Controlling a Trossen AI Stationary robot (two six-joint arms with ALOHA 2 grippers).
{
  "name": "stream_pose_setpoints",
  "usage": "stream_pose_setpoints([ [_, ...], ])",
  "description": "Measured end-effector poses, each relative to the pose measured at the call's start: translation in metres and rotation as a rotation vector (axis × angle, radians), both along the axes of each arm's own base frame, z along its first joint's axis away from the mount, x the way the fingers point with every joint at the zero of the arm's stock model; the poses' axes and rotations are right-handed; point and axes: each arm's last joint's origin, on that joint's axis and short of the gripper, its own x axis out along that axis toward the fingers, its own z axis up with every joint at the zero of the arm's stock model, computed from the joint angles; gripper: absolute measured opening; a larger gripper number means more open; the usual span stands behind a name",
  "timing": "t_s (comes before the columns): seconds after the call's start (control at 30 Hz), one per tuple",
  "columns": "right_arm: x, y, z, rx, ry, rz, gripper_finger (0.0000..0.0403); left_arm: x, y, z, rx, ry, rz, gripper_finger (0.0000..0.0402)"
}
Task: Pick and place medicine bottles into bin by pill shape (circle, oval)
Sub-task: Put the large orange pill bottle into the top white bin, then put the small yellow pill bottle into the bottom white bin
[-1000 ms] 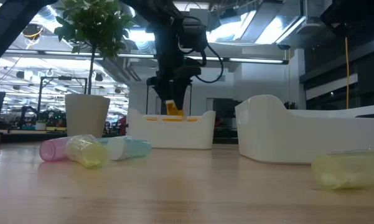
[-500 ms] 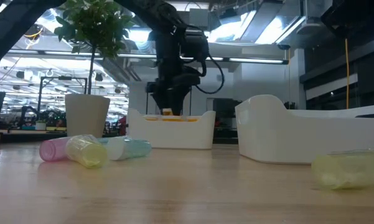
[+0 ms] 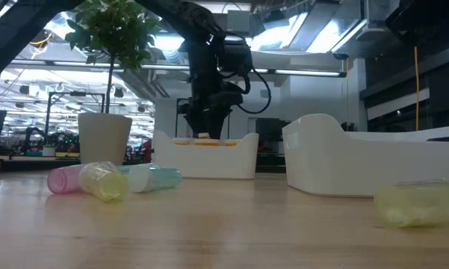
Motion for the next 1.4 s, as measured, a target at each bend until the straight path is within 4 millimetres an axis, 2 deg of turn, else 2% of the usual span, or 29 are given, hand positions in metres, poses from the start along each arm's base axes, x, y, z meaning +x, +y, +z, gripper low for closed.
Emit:
stream_pose_setpoints([
  [0.4, 0.0, 0.0, 0.0, 0.001, 0.0, 0.0, 0.0176, 0.0, -0.001, -0.001, -0.013, 0.001, 0.006, 0.0237],
  [0.67, 0.0, 0.0, 0.0, 0.001, 0.001, -0.001, 0.0176, 0.0, -0.001, -0.001, -0.013, 0.0, 0.006, 0.0274],
  [0.8, 0.0, 0.0, 0.0, 0.001, 0.001, -0.001, 0.0176, -0.001, -0.001, 0.004, -0.007, -0.018, 0.007, 0.028],
  [0.93, 0.0, 0.0, 0.0, 0.002, 0.001, -0.001, 0.0176, 0.002, 0.0, 0.017, 0.003, -0.034, 0.008, 0.0281],
  [1.13, 0.0, 0.0, 0.0, -0.001, 0.005, -0.001, 0.0176, 0.004, -0.003, 0.053, 0.002, -0.05, 0.025, 0.0281],
  [1.3, 0.0, 0.0, 0.0, 0.0, 0.004, -0.001, 0.0176, -0.006, -0.019, 0.081, -0.031, 0.051, 0.051, 0.0281],
  [1.4, 0.0, 0.0, 0.0, 0.0, 0.004, -0.001, 0.0176, -0.013, -0.034, 0.092, -0.052, 0.128, 0.042, 0.0281],
])
